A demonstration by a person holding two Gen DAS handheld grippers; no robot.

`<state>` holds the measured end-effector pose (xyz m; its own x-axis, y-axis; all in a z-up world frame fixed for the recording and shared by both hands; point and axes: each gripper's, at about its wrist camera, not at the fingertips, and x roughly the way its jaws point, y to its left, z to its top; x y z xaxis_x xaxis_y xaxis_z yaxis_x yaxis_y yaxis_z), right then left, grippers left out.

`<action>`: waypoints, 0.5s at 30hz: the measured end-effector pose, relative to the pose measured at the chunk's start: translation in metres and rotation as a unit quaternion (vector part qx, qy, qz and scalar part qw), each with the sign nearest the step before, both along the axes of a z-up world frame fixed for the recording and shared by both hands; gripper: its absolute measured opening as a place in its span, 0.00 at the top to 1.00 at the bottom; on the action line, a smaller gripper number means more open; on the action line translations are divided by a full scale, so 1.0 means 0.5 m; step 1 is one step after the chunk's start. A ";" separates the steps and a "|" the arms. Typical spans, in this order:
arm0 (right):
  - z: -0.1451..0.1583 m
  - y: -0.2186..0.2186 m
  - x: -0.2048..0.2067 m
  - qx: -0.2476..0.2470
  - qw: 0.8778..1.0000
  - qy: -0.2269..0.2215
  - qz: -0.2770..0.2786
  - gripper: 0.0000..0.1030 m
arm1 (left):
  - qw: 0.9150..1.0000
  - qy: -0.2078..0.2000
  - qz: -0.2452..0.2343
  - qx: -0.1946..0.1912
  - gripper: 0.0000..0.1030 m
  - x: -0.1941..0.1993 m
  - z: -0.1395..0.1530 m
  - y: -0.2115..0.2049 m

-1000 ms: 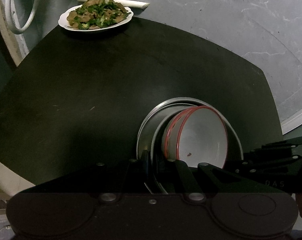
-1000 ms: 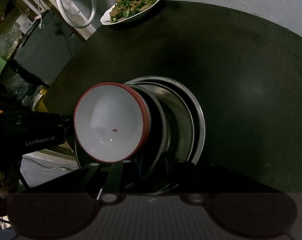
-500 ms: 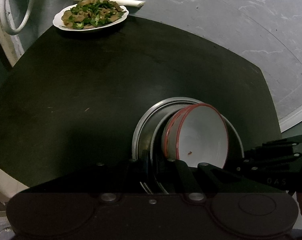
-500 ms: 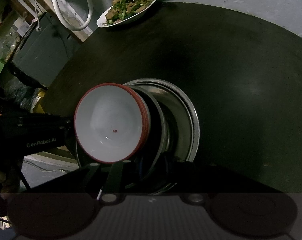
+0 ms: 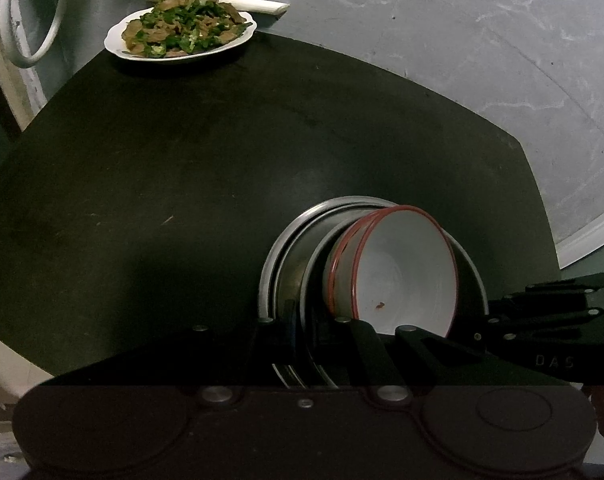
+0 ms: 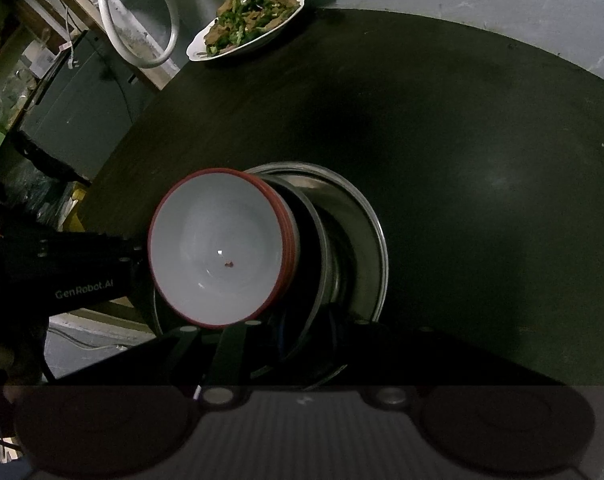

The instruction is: Organize plates and bowls

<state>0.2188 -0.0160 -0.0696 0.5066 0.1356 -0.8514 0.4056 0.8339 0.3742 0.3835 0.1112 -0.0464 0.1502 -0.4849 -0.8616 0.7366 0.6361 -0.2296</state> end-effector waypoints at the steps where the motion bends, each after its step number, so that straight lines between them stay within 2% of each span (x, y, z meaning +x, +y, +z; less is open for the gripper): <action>1: 0.000 0.002 0.000 -0.003 1.000 -0.001 0.001 0.78 | 1.000 0.000 0.001 -0.001 0.95 0.000 0.000 0.002; 4: 0.000 0.005 -0.002 -0.009 1.000 -0.004 0.001 0.78 | 1.000 -0.007 0.002 -0.001 0.90 -0.002 0.001 0.004; 15: 0.004 0.016 -0.008 -0.029 0.999 -0.010 -0.008 0.78 | 1.000 -0.010 -0.008 -0.007 0.87 -0.002 0.000 0.007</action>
